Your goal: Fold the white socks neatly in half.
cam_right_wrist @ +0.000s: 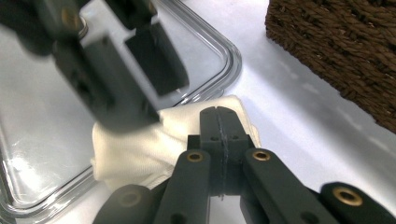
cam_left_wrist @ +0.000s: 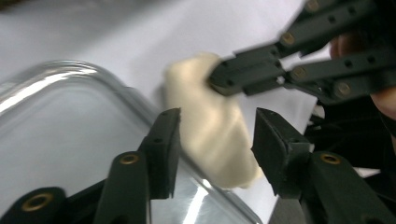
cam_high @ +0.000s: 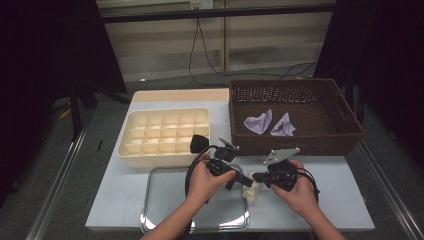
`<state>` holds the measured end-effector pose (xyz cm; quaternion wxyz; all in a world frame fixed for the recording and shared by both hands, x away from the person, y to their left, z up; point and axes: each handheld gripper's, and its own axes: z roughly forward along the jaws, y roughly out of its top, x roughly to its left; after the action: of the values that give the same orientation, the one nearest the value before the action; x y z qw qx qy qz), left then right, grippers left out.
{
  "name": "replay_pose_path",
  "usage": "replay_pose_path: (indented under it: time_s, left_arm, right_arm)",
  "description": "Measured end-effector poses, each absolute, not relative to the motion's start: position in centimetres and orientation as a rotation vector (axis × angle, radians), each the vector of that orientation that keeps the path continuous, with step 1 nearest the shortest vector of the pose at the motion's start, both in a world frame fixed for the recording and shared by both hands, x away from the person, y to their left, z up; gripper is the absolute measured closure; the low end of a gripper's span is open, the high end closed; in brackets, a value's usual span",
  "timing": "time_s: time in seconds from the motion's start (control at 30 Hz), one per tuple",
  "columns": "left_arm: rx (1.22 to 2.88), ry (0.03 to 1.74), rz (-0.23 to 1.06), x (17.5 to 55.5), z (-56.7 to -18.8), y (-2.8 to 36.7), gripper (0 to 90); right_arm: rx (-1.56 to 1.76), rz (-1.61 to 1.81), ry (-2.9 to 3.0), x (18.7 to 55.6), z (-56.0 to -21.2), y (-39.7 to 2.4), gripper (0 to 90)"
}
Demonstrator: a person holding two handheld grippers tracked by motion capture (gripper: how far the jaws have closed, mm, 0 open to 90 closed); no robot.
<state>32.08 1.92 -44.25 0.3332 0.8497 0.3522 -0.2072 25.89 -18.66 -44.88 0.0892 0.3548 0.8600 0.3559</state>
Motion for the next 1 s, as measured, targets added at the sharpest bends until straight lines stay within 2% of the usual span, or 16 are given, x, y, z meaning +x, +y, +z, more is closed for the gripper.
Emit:
replay_pose_path:
  time_s: [0.27, 0.5, 0.8, 1.0]
  left_arm:
    - [2.215, 0.995, -0.565, 32.2, -45.7, 1.3, 48.6]
    - [2.22, 0.976, -0.566, 31.8, -46.0, 0.2, 44.4]
    - [2.27, 0.912, -0.551, 31.4, -46.3, -1.2, 48.3]
    - [2.278, 0.896, -0.565, 31.4, -46.7, -1.2, 57.8]
  right_arm:
    - [1.039, 1.067, 2.572, 25.7, -44.8, -18.4, 90.0]
    - [1.051, 1.053, 2.581, 25.5, -45.1, -18.8, 90.0]
    - [1.091, 1.033, 2.584, 25.3, -45.3, -19.5, 90.0]
    - [1.121, 1.045, 2.554, 25.5, -45.1, -20.1, 90.0]
